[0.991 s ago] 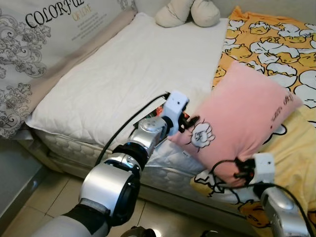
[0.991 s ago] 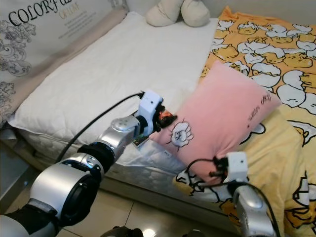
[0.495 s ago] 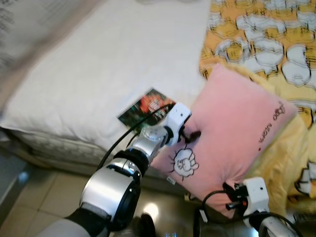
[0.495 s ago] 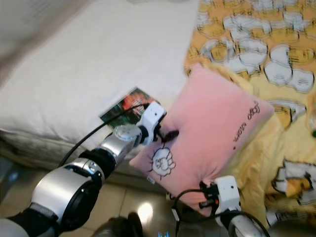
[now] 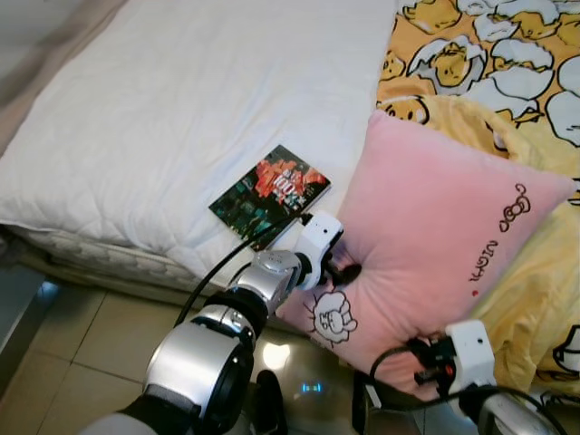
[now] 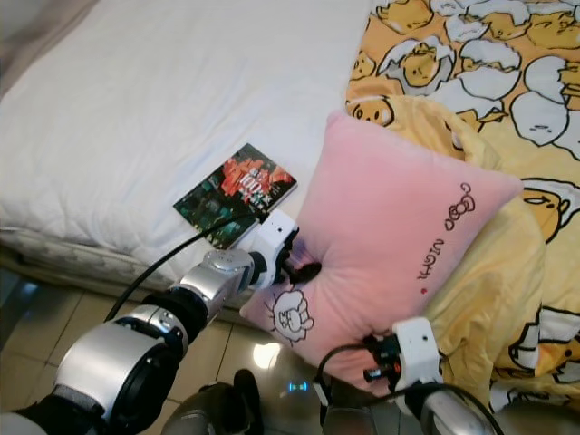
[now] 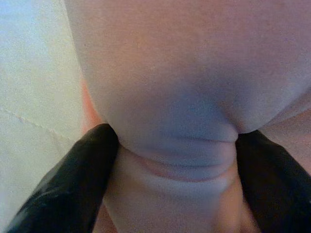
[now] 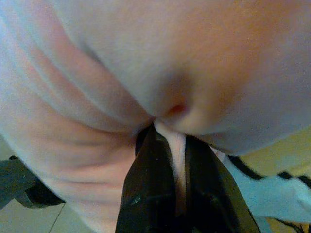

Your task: Clean up the room

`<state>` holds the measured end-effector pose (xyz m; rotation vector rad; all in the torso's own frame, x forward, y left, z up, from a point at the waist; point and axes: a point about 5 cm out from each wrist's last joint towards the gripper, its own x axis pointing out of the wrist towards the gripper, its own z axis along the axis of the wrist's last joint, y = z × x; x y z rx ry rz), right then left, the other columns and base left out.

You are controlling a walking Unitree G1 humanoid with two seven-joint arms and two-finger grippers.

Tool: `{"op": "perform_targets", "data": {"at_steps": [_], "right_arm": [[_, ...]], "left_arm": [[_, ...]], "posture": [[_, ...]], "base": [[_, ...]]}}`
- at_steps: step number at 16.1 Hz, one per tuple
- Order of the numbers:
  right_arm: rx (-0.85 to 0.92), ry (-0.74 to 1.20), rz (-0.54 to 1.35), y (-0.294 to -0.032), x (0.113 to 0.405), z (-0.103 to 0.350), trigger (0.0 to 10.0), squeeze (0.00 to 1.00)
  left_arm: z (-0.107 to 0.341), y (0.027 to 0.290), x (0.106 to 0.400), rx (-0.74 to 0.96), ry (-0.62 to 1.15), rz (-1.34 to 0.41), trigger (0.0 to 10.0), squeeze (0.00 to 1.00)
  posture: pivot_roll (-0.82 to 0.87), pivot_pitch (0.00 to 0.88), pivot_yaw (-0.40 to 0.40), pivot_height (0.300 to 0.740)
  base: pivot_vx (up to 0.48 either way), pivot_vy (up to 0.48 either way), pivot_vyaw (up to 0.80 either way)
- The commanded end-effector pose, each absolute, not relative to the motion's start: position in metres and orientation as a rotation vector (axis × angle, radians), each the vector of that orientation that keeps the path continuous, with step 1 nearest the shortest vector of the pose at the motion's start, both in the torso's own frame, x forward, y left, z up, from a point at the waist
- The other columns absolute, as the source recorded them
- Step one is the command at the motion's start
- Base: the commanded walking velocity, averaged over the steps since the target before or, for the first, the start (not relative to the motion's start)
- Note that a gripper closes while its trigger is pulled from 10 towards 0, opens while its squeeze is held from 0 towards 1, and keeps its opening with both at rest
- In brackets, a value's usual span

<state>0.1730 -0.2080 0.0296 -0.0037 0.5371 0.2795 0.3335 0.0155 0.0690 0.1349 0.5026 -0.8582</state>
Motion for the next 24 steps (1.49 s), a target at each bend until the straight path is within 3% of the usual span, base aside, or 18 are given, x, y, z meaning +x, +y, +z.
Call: {"op": "perform_targets", "data": {"at_steps": [1,7,16,22,24], "right_arm": [[0.027,0.532,0.267,-0.204,0.174,0.031,10.0,0.00],[0.111,0.508,0.224,-0.194,0.182,0.032,10.0,0.00],[0.180,0.516,0.107,-0.206,0.197,0.021,10.0,0.00],[0.191,0.436,0.098,-0.205,0.232,0.030,10.0,0.00],[0.167,0.248,0.085,-0.201,0.274,0.071,10.0,0.00]], "left_arm": [[0.051,-0.005,0.313,0.078,0.572,-0.878,0.0,0.00],[0.067,-0.008,0.322,-0.166,0.492,-0.828,0.0,0.00],[0.061,-0.024,0.306,-0.133,0.489,-0.973,0.0,0.00],[0.089,-0.018,0.327,-0.203,0.359,-0.942,0.0,0.00],[0.140,-0.015,0.351,-0.213,0.153,-1.014,0.0,0.00]], "posture": [[-0.25,0.319,0.110,0.740],[-0.22,0.309,0.099,0.740],[-0.19,0.277,0.094,0.740],[-0.13,0.150,0.099,0.740],[-0.09,0.028,0.095,0.740]], "base": [[0.000,0.000,0.00],[0.000,0.000,0.00],[0.000,0.000,0.00],[0.000,0.000,0.00],[0.000,0.000,0.00]]}}
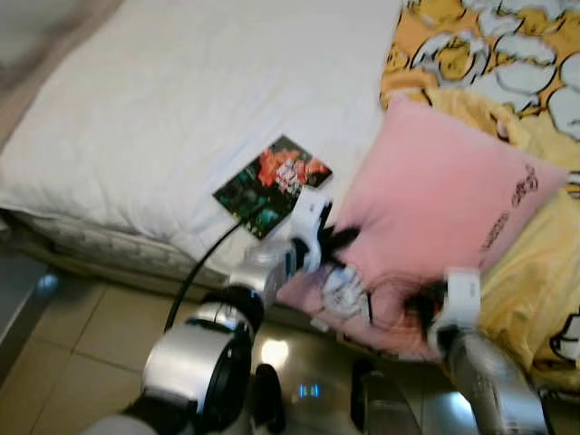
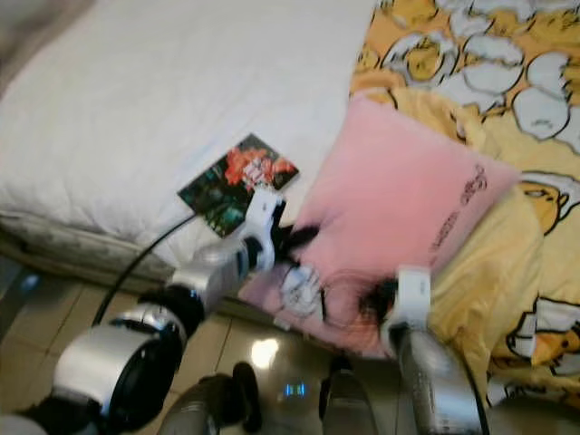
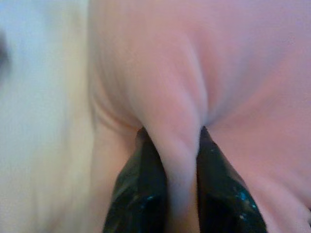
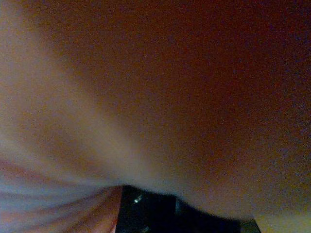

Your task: Clean up the room

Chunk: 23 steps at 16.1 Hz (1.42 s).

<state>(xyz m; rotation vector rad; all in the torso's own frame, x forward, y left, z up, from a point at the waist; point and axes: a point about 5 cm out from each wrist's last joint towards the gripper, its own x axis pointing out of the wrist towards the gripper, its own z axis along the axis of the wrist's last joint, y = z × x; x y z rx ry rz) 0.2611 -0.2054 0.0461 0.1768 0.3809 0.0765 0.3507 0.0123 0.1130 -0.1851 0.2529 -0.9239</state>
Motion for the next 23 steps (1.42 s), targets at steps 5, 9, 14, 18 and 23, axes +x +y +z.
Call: {"op": "perform_targets", "data": {"at_steps": [5,9,14,18,23], "right_arm": [[0.169,0.043,0.095,-0.197,0.300,0.123,10.0,0.00],[0.158,-0.036,0.094,-0.198,0.321,0.144,10.0,0.00],[0.127,0.023,-0.057,-0.185,0.314,0.104,10.0,0.00],[0.096,-0.002,-0.132,-0.193,0.307,0.097,10.0,0.00],[0.046,-0.040,-0.127,-0.195,0.311,0.103,10.0,0.00]], "left_arm": [[0.187,-0.003,0.366,-0.185,-0.030,-1.057,0.0,0.00],[0.204,0.013,0.376,-0.083,-0.103,-1.010,0.9,0.00],[0.163,0.056,0.378,0.044,0.002,-0.834,10.0,0.00],[0.147,0.066,0.376,0.136,0.032,-0.788,10.0,0.00],[0.144,0.069,0.377,0.177,0.023,-0.745,10.0,0.00]], "posture": [[-0.05,0.000,0.100,0.740],[-0.05,0.000,0.096,0.740],[-0.06,0.000,0.108,0.740],[-0.07,0.000,0.107,0.740],[-0.08,0.000,0.101,0.740]], "base": [[0.000,0.000,0.00],[0.000,0.000,0.00],[0.000,0.096,0.00],[0.000,0.480,0.00],[0.000,0.480,0.00]]}}
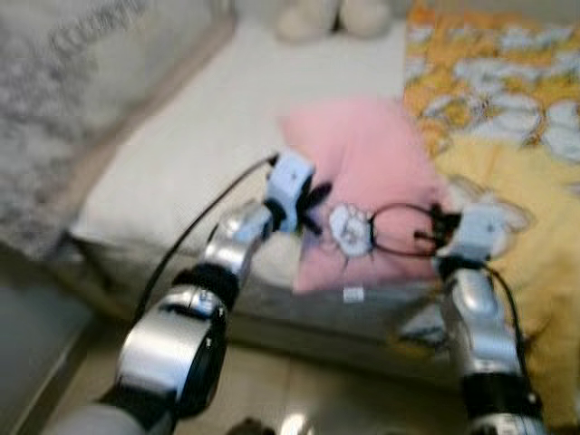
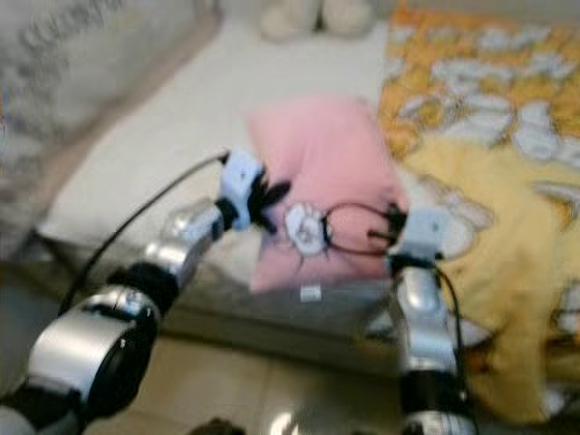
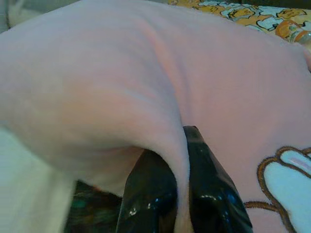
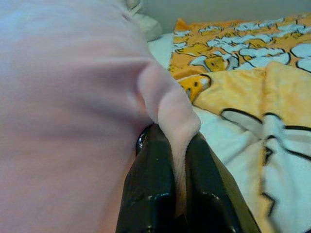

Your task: Clean up the room

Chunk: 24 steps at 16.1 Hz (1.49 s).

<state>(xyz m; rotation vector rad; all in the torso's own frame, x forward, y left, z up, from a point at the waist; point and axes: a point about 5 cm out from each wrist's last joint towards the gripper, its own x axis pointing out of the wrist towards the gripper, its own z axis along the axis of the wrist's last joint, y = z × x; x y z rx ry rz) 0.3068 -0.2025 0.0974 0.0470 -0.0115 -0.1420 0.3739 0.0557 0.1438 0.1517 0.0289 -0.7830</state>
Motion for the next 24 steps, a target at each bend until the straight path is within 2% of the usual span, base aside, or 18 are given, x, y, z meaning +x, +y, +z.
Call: {"op": "perform_targets", "data": {"at_steps": [1,7,12,16,20,24], "right_arm": [[0.045,-0.039,-0.124,-0.194,0.310,0.101,10.0,0.00],[0.030,-0.015,-0.062,-0.180,0.307,0.090,10.0,0.00],[0.032,0.010,-0.076,-0.185,0.306,0.082,10.0,0.00],[0.019,0.004,-0.068,-0.185,0.308,0.084,10.0,0.00],[0.017,-0.002,-0.043,-0.178,0.309,0.084,10.0,0.00],[0.015,0.008,-0.029,-0.176,0.308,0.080,10.0,0.00]], "left_arm": [[0.144,0.069,0.377,0.181,0.022,-0.743,10.0,0.00],[0.140,0.072,0.376,0.201,0.038,-0.754,10.0,0.00],[0.141,0.074,0.378,0.181,0.033,-0.717,10.0,0.00],[0.142,0.069,0.378,0.155,0.013,-0.669,10.0,0.00],[0.135,0.061,0.374,0.174,0.020,-0.662,10.0,0.00],[0.131,0.066,0.374,0.175,0.040,-0.627,10.0,0.00]], "posture": [[-0.08,0.000,0.099,0.740],[-0.07,0.000,0.093,0.740],[-0.06,0.000,0.091,0.740],[-0.06,0.000,0.088,0.740],[-0.05,0.000,0.083,0.740],[-0.05,0.000,0.075,0.740]], "base": [[0.000,0.480,0.00],[0.000,0.480,0.00],[0.000,0.480,-0.72],[0.000,0.000,0.00],[0.480,0.000,0.00],[0.480,0.000,0.00]]}}
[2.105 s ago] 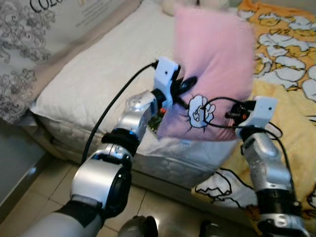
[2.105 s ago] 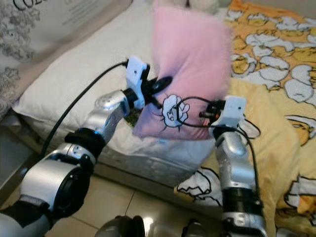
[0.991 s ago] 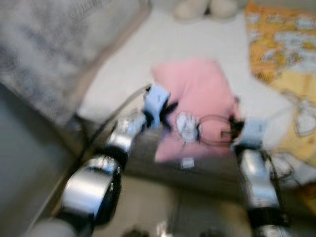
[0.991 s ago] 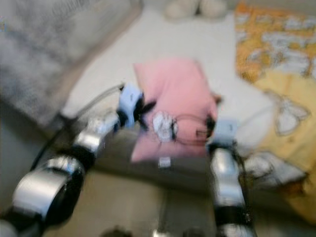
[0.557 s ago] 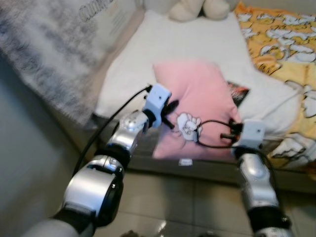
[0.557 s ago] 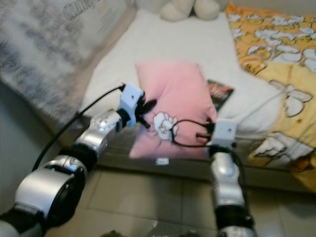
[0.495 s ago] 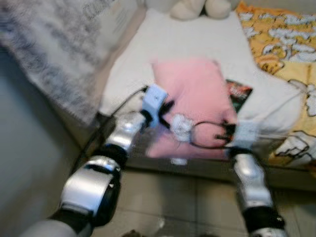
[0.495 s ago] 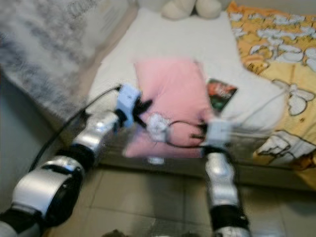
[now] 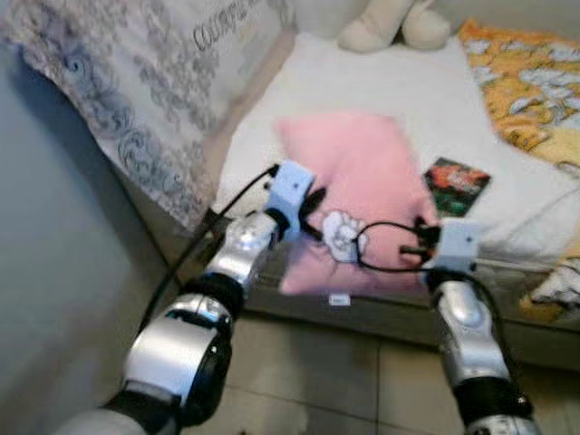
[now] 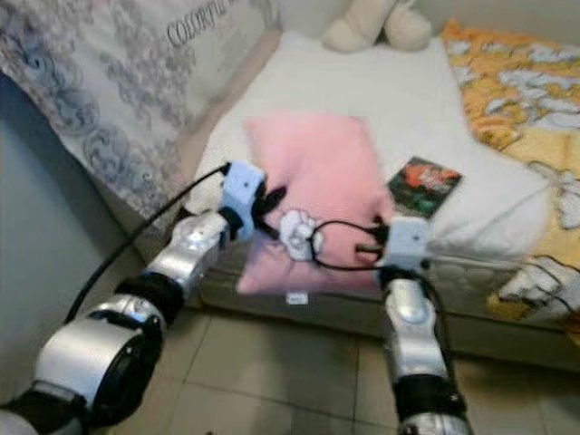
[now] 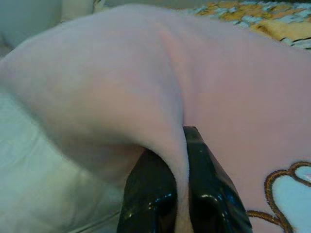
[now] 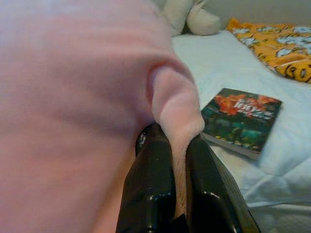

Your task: Clean up the room

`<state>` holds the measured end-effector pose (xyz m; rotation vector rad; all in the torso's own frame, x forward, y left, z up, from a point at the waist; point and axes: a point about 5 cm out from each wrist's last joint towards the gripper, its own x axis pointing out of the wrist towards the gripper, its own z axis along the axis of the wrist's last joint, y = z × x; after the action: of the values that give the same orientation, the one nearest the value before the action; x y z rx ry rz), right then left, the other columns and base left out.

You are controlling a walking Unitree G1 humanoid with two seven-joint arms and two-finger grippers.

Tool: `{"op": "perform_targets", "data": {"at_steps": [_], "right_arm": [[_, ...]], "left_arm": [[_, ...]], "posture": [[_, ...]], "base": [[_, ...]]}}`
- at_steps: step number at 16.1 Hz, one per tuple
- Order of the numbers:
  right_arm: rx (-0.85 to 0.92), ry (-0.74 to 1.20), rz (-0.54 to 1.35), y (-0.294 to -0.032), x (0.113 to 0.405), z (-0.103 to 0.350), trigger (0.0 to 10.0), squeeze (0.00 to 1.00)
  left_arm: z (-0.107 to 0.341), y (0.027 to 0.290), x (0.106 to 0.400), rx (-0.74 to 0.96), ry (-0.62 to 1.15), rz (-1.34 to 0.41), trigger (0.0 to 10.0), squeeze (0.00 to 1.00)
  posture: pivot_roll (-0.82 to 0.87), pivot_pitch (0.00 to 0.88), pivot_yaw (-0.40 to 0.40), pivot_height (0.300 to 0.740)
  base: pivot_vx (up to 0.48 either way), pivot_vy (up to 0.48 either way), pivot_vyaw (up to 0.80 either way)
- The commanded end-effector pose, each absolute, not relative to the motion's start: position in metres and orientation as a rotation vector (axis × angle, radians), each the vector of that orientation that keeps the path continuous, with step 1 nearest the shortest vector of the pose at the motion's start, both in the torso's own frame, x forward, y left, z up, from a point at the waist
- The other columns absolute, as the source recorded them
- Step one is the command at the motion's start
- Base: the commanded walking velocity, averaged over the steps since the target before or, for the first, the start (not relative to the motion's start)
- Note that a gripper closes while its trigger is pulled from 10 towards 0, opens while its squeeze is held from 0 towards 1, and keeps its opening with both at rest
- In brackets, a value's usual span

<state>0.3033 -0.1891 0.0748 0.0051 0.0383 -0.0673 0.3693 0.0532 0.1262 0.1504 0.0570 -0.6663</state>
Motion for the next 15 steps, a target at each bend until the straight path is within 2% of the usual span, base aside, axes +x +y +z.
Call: {"op": "perform_targets", "data": {"at_steps": [1,9,15], "right_arm": [[0.015,0.010,-0.024,-0.175,0.308,0.080,10.0,0.00],[0.014,0.019,-0.005,-0.173,0.308,0.077,10.0,0.00],[0.016,0.025,0.012,-0.169,0.307,0.074,10.0,0.00]], "left_arm": [[0.130,0.068,0.374,0.177,0.042,-0.624,10.0,0.00],[0.135,0.078,0.379,0.169,0.051,-0.571,10.0,0.00],[0.135,0.078,0.380,0.200,0.047,-0.581,10.0,0.00]], "posture": [[-0.05,0.000,0.075,0.740],[-0.04,0.000,0.067,0.740],[-0.04,0.000,0.069,0.740]], "base": [[0.480,0.000,0.00],[0.460,0.000,0.00],[0.304,0.370,0.00]]}}
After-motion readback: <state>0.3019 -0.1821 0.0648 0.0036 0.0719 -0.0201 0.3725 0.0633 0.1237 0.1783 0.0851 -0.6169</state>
